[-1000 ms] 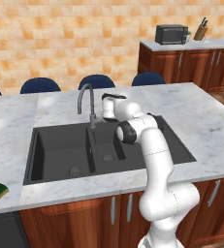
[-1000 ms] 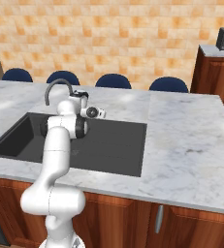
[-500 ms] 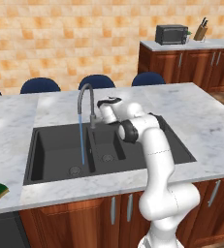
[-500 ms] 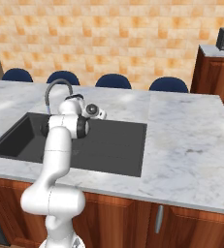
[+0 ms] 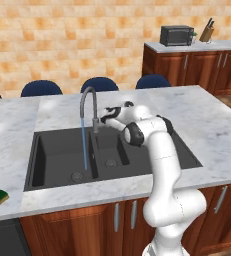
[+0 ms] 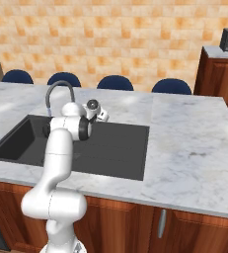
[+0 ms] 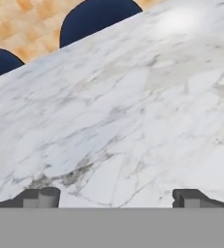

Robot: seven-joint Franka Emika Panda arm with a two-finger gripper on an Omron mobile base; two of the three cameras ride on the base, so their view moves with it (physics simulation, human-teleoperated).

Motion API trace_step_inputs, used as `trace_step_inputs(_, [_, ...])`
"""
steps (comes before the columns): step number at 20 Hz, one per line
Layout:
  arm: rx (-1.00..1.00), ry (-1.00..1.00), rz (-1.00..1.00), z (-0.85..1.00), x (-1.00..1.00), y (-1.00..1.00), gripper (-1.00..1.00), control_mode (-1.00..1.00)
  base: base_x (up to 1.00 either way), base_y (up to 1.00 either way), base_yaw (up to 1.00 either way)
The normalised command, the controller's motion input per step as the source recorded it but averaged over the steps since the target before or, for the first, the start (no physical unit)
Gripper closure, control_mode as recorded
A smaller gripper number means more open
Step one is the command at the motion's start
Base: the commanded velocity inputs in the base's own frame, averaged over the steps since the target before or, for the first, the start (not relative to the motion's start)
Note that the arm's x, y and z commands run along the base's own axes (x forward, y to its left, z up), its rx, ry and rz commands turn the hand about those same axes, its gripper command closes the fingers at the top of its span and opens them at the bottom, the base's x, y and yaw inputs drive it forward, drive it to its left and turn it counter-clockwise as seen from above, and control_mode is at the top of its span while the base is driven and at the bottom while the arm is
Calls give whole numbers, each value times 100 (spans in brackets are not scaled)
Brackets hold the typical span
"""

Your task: Soak the sponge with water for a few seconds and then drop it inside the sink.

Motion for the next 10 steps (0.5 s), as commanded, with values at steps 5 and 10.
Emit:
trace_step_inputs(5, [4,5,-1,57,-27,-7,-100,-100,0,0,0])
trace_step_inputs(10, [3,8,0,43,-58,-9,-100,-100,0,0,0])
